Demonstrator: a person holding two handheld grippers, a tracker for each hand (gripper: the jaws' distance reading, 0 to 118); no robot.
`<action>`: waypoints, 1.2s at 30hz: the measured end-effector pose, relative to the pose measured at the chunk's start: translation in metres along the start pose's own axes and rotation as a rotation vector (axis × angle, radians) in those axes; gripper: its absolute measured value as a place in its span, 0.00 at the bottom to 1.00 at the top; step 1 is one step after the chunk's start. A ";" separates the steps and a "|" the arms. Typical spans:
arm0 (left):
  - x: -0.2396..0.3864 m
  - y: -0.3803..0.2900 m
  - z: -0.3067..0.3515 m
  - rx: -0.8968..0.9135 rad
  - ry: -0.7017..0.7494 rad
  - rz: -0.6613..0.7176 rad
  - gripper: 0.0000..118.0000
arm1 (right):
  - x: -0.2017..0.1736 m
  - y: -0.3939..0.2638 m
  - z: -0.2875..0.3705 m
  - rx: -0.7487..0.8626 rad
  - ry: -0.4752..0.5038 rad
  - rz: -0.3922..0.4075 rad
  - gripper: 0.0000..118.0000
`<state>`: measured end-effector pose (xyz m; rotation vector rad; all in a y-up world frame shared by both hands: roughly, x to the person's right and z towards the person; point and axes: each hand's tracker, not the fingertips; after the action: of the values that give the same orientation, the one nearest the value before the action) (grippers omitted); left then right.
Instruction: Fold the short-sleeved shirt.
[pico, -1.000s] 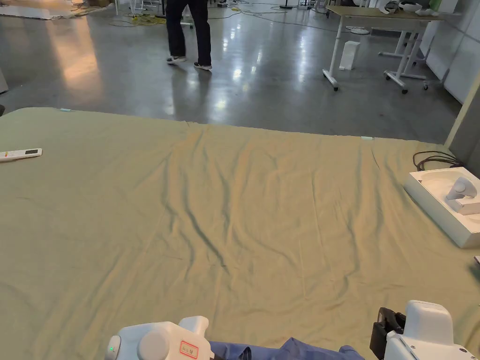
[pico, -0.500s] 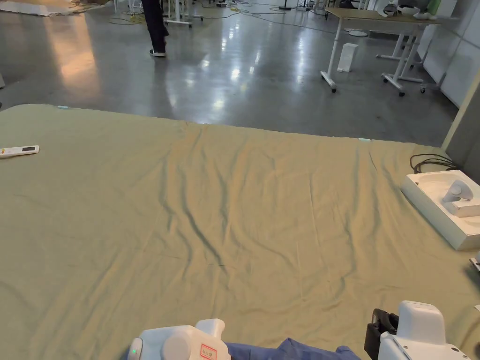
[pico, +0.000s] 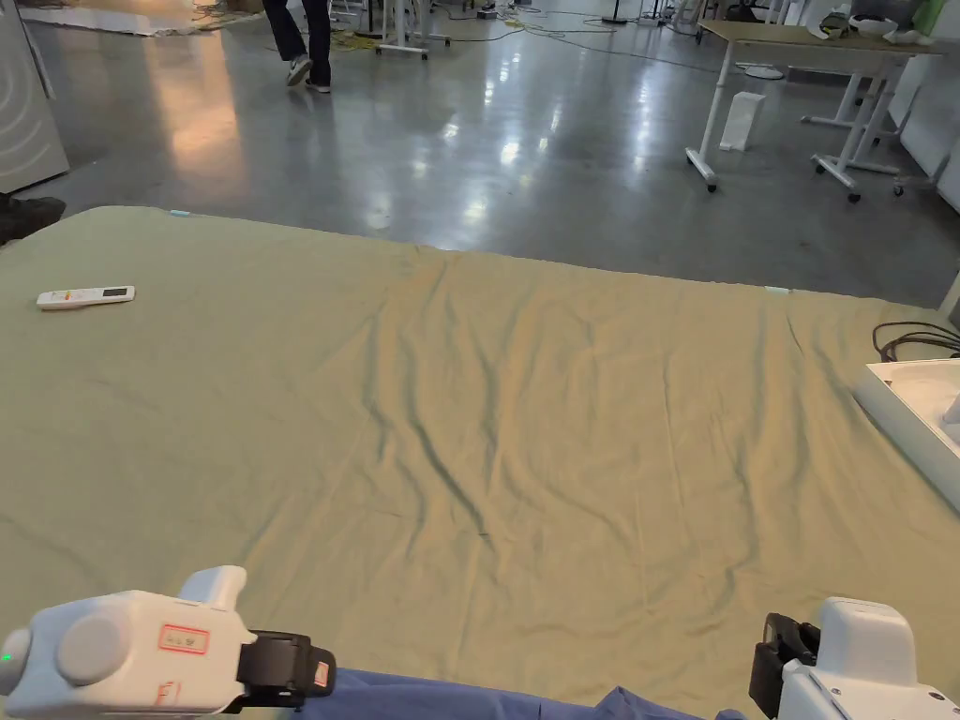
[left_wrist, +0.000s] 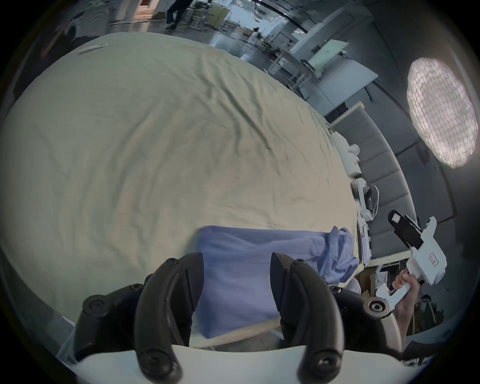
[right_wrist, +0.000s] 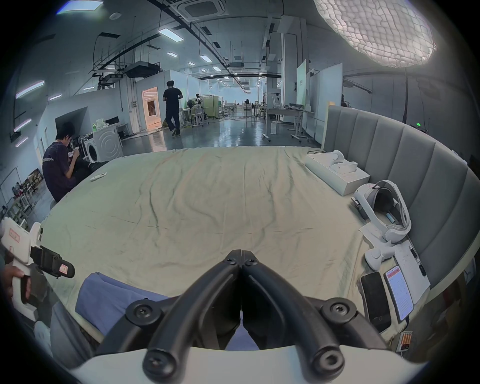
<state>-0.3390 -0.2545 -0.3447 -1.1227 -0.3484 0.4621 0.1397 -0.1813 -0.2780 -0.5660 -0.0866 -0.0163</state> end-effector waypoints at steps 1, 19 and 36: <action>-0.012 -0.001 -0.001 0.001 -0.042 0.002 0.49 | -0.001 0.000 -0.001 0.000 0.004 -0.003 0.00; -0.065 -0.026 -0.084 -0.198 -0.488 0.109 0.53 | -0.018 0.005 0.006 0.103 0.027 0.010 0.00; -0.046 -0.028 -0.055 -0.095 -0.413 0.092 0.09 | -0.023 0.003 0.007 0.084 0.015 0.026 0.00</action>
<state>-0.3460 -0.3312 -0.3426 -1.1355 -0.6869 0.7681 0.1160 -0.1753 -0.2757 -0.4833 -0.0656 0.0081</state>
